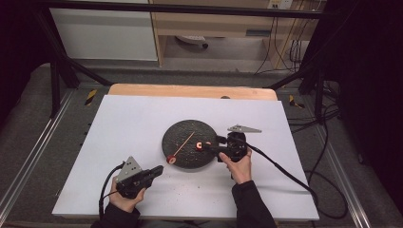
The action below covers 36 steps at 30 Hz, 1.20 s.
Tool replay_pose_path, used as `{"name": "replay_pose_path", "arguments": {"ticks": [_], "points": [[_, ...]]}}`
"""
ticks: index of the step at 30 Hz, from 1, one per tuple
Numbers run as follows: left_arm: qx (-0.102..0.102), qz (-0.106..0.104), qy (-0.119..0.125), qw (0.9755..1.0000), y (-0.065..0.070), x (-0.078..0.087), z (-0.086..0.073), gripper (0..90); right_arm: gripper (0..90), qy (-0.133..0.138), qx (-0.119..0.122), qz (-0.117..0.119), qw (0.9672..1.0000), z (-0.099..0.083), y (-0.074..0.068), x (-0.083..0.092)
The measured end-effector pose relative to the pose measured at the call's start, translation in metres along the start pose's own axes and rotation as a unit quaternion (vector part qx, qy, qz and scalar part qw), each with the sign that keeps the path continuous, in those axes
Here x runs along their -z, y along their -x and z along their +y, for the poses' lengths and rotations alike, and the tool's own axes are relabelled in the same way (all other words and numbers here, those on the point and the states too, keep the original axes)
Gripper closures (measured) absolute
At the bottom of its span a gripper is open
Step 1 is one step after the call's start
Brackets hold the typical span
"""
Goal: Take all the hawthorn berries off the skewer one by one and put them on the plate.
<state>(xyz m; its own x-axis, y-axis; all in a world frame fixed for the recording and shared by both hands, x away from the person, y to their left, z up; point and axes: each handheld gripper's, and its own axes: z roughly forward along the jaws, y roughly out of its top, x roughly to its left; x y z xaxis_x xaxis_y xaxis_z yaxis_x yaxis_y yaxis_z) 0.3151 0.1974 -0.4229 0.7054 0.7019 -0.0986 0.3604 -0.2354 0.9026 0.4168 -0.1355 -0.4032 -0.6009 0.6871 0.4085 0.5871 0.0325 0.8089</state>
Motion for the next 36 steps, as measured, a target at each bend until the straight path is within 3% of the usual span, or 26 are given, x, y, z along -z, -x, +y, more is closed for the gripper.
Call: {"name": "replay_pose_path", "arguments": {"ticks": [6, 15, 20, 27, 36], "points": [[0.000, 0.001, -0.001, 1.0000, 0.001, -0.001, 0.000, 88.3, 10.0, -0.010, 0.018, 0.020, 0.9996, -0.002, -0.016, -0.003], [0.000, 0.002, 0.000, 1.0000, 0.000, -0.001, 0.000, 88.4, 6.9, -0.014, 0.022, 0.036, 0.9990, -0.011, -0.037, -0.019], [0.000, 0.002, 0.000, 1.0000, 0.001, -0.001, 0.000, 88.4, 7.4, 0.000, 0.010, 0.050, 0.9987, -0.018, -0.045, -0.029], [-0.002, 0.002, -0.002, 1.0000, 0.002, -0.002, 0.000, 88.4, 8.3, -0.007, 0.014, 0.057, 0.9983, -0.025, -0.054, -0.039], [-0.005, 0.000, -0.004, 1.0000, 0.006, -0.006, -0.001, 88.3, 15.9, -0.011, 0.001, 0.073, 0.9973, -0.031, -0.056, -0.044]]}}
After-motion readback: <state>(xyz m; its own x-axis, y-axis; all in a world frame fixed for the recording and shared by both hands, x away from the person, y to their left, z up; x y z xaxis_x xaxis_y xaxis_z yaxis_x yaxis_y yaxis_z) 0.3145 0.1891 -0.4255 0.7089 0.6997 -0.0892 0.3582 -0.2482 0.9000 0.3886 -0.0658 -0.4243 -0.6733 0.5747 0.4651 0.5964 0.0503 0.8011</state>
